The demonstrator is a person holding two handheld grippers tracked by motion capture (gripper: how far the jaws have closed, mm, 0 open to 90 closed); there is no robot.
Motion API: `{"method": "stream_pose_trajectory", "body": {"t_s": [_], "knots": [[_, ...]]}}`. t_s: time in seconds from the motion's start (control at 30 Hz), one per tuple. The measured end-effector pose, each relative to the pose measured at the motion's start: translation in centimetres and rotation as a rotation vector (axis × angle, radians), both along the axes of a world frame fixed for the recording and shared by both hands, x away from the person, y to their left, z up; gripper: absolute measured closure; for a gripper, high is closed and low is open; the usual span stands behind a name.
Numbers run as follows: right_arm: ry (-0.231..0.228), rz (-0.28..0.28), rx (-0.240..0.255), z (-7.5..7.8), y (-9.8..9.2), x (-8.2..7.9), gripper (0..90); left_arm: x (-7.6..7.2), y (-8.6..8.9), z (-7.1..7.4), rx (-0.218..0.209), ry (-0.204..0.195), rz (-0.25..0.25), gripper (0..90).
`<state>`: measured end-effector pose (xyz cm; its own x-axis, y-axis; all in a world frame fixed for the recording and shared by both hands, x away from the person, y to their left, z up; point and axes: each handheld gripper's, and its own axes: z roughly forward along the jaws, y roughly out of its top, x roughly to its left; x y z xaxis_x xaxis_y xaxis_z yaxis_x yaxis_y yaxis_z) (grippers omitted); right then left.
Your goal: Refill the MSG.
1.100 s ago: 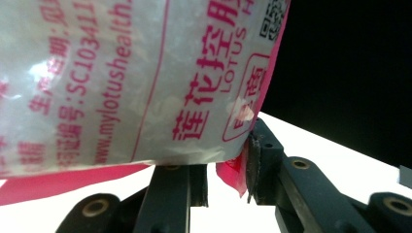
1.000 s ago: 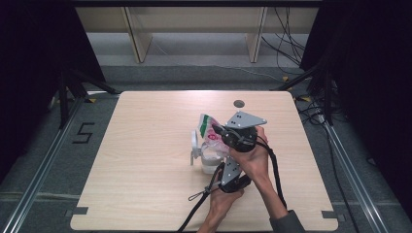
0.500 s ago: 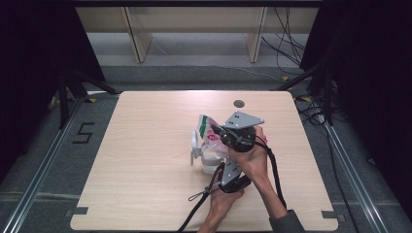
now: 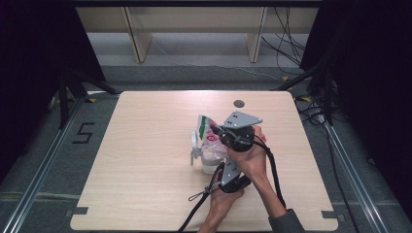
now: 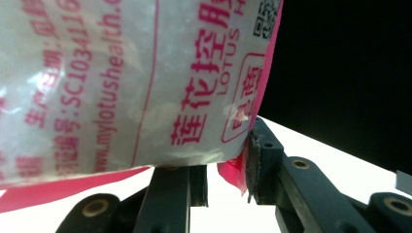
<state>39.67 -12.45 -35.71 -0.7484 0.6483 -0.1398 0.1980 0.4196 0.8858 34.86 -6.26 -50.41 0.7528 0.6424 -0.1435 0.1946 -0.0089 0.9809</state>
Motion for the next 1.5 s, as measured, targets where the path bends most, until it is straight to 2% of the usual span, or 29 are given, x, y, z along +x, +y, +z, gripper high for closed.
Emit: {"method": "stream_pose_trajectory", "body": {"t_s": [0.03,0.1,0.13,0.17,0.27,0.33,0.43,0.5,0.53,0.63,0.67,0.73,0.97,1.0,1.17,1.23,1.3,1.37,1.4,1.47,1.5], "knots": [[0.013,-0.001,0.004,0.07,-0.06,-0.06,90.0,-0.06,0.06,0.07,0.010,0.005,0.004,73.0],[-0.011,0.001,-0.003,0.10,-0.08,-0.04,90.0,-0.05,0.03,0.03,0.008,0.004,0.004,73.0],[-0.015,-0.008,-0.007,0.08,-0.06,-0.09,90.0,0.06,-0.03,-0.07,-0.006,-0.003,-0.005,73.0],[-0.011,-0.011,0.004,-0.05,0.04,-0.07,90.0,0.05,-0.02,-0.06,-0.005,-0.001,-0.005,73.0],[0.000,0.000,-0.005,0.11,-0.08,-0.05,90.0,-0.05,0.04,0.05,0.009,0.002,0.004,73.0],[-0.019,-0.009,0.007,0.06,-0.09,-0.04,90.0,-0.05,0.04,0.06,0.010,0.005,0.002,73.1],[0.014,-0.018,0.013,0.04,-0.08,-0.18,90.0,-0.04,0.01,0.03,0.012,0.004,0.001,73.0],[-0.002,0.001,0.010,0.03,-0.21,0.03,90.0,-0.04,0.00,0.04,0.013,0.004,0.001,73.1],[-0.013,-0.011,0.013,0.04,-0.28,0.03,90.0,-0.04,-0.02,0.04,0.011,0.003,0.000,73.0],[0.015,-0.005,0.014,0.08,-0.30,-0.08,90.0,0.04,-0.08,-0.03,-0.001,-0.001,-0.008,73.1],[0.017,-0.004,0.017,0.07,-0.30,-0.07,90.0,-0.04,-0.03,0.05,0.012,0.005,-0.004,73.1],[0.003,-0.003,0.011,0.11,-0.29,-0.03,90.0,-0.05,-0.05,0.05,0.008,0.003,-0.001,73.0],[0.008,0.000,0.024,0.15,-0.34,-0.07,90.0,-0.06,-0.02,0.08,0.011,-0.001,0.001,73.1],[-0.010,-0.005,0.023,0.15,-0.38,-0.04,90.0,-0.06,-0.02,0.08,0.010,-0.002,0.001,73.1],[0.001,0.000,0.023,0.20,-0.41,-0.19,90.0,0.00,-0.05,0.06,-0.003,-0.011,-0.006,73.1],[0.008,-0.001,0.024,0.20,-0.34,-0.24,90.0,-0.11,-0.01,0.11,0.013,-0.001,0.004,73.1],[-0.002,-0.016,0.023,0.03,-0.31,-0.20,90.0,-0.10,-0.06,0.06,0.007,0.002,-0.001,73.0],[-0.013,0.000,0.015,-0.05,-0.31,-0.02,90.0,-0.09,-0.07,0.02,0.006,0.000,0.000,73.0],[-0.004,-0.017,0.030,-0.07,-0.26,-0.11,90.0,-0.11,-0.05,0.06,0.008,0.001,0.003,73.0],[-0.020,-0.007,0.029,0.07,-0.35,-0.05,90.0,-0.11,-0.02,0.11,0.004,-0.007,0.004,73.1],[0.004,-0.010,0.029,0.22,-0.30,-0.25,90.0,-0.06,-0.04,0.08,-0.007,-0.013,-0.001,73.1]]}}
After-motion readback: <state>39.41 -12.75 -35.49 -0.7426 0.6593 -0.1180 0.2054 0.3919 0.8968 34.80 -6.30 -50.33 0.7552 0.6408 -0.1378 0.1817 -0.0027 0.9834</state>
